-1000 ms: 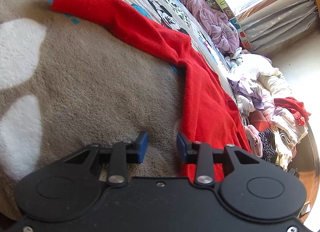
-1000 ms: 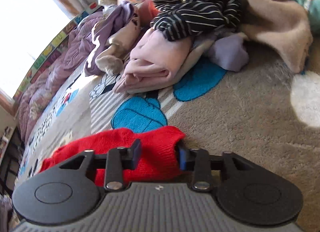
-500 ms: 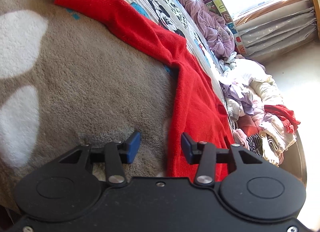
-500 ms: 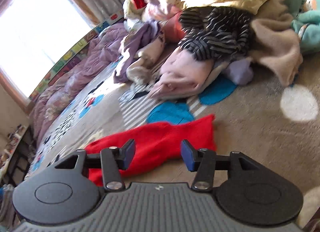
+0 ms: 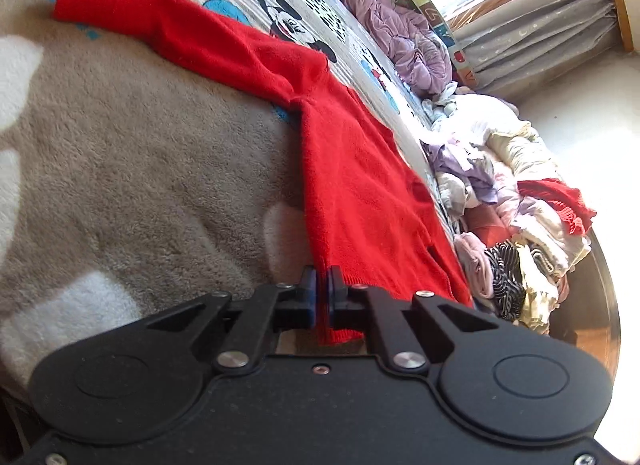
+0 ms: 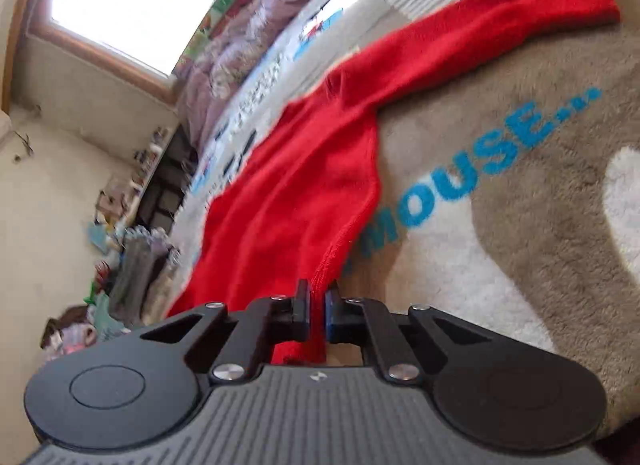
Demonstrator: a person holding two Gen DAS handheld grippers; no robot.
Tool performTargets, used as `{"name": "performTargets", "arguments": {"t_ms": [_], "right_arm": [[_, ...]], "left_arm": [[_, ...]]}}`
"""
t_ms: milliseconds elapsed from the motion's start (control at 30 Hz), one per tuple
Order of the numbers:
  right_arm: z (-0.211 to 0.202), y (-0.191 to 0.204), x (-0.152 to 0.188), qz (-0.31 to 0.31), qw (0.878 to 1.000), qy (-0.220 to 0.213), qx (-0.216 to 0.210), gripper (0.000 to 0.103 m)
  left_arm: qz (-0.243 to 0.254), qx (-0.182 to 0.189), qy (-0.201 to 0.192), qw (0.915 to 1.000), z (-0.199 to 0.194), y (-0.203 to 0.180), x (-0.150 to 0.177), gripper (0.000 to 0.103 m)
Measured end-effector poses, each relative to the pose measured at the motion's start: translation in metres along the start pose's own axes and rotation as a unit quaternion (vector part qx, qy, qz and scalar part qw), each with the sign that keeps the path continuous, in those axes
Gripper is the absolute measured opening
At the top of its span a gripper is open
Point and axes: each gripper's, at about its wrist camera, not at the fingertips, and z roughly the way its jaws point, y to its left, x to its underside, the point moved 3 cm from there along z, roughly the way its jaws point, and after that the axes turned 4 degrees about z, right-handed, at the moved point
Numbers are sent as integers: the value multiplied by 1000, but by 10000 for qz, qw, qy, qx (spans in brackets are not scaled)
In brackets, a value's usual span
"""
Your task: Fold clothes
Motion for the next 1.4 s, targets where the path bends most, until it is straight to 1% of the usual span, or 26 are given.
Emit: {"name": "performTargets", "arguments": {"t_ms": [67, 100, 133, 267, 333, 367, 433, 500, 533, 567, 600, 633, 667, 733, 767, 800, 833, 867, 933, 967, 1033, 1100, 1200, 1267, 1367, 1400], "right_arm": [[10, -27, 5, 570, 9977, 326, 179, 8], [14, -41, 7, 855, 9948, 489, 269, 4], [14, -46, 8, 1017, 9932, 524, 216, 4], [-5, -37, 9, 877, 9950, 261, 392, 12], [-21, -31, 6, 705, 9955, -8, 631, 13], [-30, -26, 4, 543, 9956, -183, 742, 16], [-34, -11, -1, 243, 9983, -333, 401, 16], [-21, 7, -2, -120, 9996, -259, 58, 16], [-11, 17, -2, -341, 9993, -154, -62, 16], [2, 18, 0, -525, 9986, -6, 95, 17], [14, 17, 2, -694, 9968, 157, 354, 23], [27, 6, 6, -656, 9938, 302, 843, 17], [28, -10, 10, -226, 9957, 204, 870, 0], [19, -28, 8, 553, 9967, 173, 565, 0], [14, -26, 7, 550, 9968, 178, 554, 0], [9, -21, 6, 421, 9975, 187, 529, 6], [5, -16, 5, 296, 9982, 200, 480, 10], [2, -11, 4, 232, 9987, 188, 414, 21], [-1, 5, 0, -46, 9993, 144, 333, 34], [1, 14, -2, -250, 9991, 135, 320, 35], [6, 32, -5, -721, 9969, 119, 300, 35], [15, 53, -8, -1316, 9906, 129, 362, 35], [37, 83, -10, -2108, 9763, 189, 444, 35], [61, 104, -9, -2553, 9652, 297, 473, 34], [99, 140, 2, -3150, 9474, 471, 319, 34], [111, 151, 4, -3285, 9427, 531, 247, 33]], "left_arm": [[-187, -398, 420, 9982, 18, 18, 11, 6], [-356, -307, 411, 9981, 19, 26, 12, 7], [-495, -229, 401, 9977, 20, 32, 13, 9], [-309, -424, 381, 9979, 9, 25, 8, 12], [79, -712, 168, 9973, -4, 13, 3, 12], [443, -821, -29, 9956, -11, 1, 0, 13], [847, -675, -203, 9939, -13, -20, -6, 13], [1066, -168, -159, 9940, 0, -39, -8, 24], [1175, -169, -122, 9929, 11, -45, -7, 35], [1295, -380, 20, 9908, 26, -42, -2, 45], [1414, -591, 162, 9880, 41, -40, 3, 47], [1527, -777, 274, 9848, 54, -36, 8, 43], [1599, -781, 187, 9839, 54, -28, 14, 42], [1730, -772, 231, 9816, 42, -33, 12, 42], [1735, -695, 182, 9822, 36, -34, 10, 42], [1726, -626, 130, 9829, 31, -35, 6, 42], [1621, -619, 55, 9848, 27, -31, 0, 42], [1518, -621, -25, 9865, 24, -28, -6, 42], [1393, -822, -238, 9865, 21, -18, -25, 42], [1299, -951, -349, 9863, 18, -13, -36, 42], [1072, -1020, -502, 9877, 5, 1, -59, 42], [951, -1118, -615, 9873, -1, 11, -88, 43], [1223, -1160, -587, 9839, 6, 10, -136, 43], [1423, -1164, -394, 9822, 23, 5, -165, 43], [1568, -1332, -197, 9784, 47, 8, -205, 43], [1643, -1538, -202, 9741, 49, 13, -216, 43]]}}
